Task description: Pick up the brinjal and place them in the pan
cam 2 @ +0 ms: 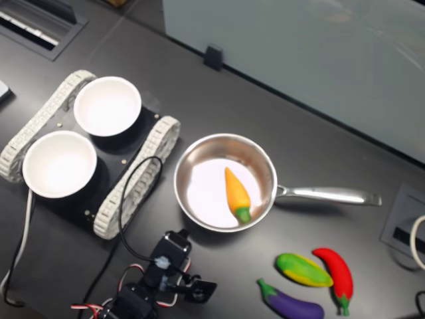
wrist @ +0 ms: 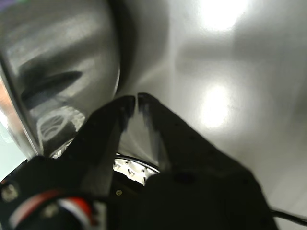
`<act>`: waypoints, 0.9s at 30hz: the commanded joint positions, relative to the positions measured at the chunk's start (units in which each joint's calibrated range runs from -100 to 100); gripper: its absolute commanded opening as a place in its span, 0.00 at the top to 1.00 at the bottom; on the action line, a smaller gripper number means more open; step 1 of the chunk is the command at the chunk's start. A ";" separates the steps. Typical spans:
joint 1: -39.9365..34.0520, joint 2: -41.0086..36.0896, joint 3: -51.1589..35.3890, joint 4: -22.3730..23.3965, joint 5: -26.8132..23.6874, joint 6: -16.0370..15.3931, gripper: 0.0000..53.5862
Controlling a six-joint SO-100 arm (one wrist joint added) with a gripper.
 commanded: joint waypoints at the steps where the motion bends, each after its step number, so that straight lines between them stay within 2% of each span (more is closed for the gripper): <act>1: -4.99 -0.83 -0.46 -2.63 3.81 -0.34 1.00; 27: -4.30 -0.83 -0.46 -2.63 3.13 -0.34 1.00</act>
